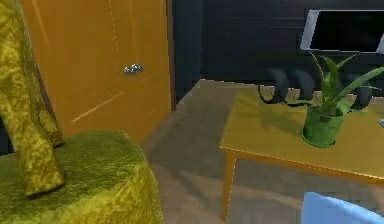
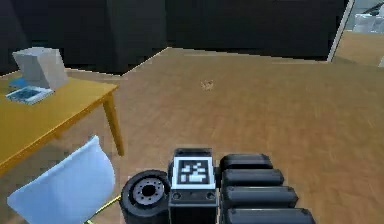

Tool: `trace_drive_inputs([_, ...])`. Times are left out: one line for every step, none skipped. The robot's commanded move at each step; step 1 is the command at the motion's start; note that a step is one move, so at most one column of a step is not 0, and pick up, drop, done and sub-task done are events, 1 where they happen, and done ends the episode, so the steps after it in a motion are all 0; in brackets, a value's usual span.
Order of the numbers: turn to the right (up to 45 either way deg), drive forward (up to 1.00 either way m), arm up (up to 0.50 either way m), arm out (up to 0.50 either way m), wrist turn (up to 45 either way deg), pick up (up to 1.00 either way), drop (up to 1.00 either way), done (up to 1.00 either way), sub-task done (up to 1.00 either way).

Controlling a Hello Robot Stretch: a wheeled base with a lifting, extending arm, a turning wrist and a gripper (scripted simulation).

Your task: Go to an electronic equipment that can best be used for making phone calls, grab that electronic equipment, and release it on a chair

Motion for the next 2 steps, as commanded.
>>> trace_drive_inputs([-6.0,0.0,0.0,0.0,0.0,0.0,0.0,0.0,0.0])
trace_drive_inputs([0.0,0.35,0.0,0.0,0.0,0.0,0.0,0.0,0.0])
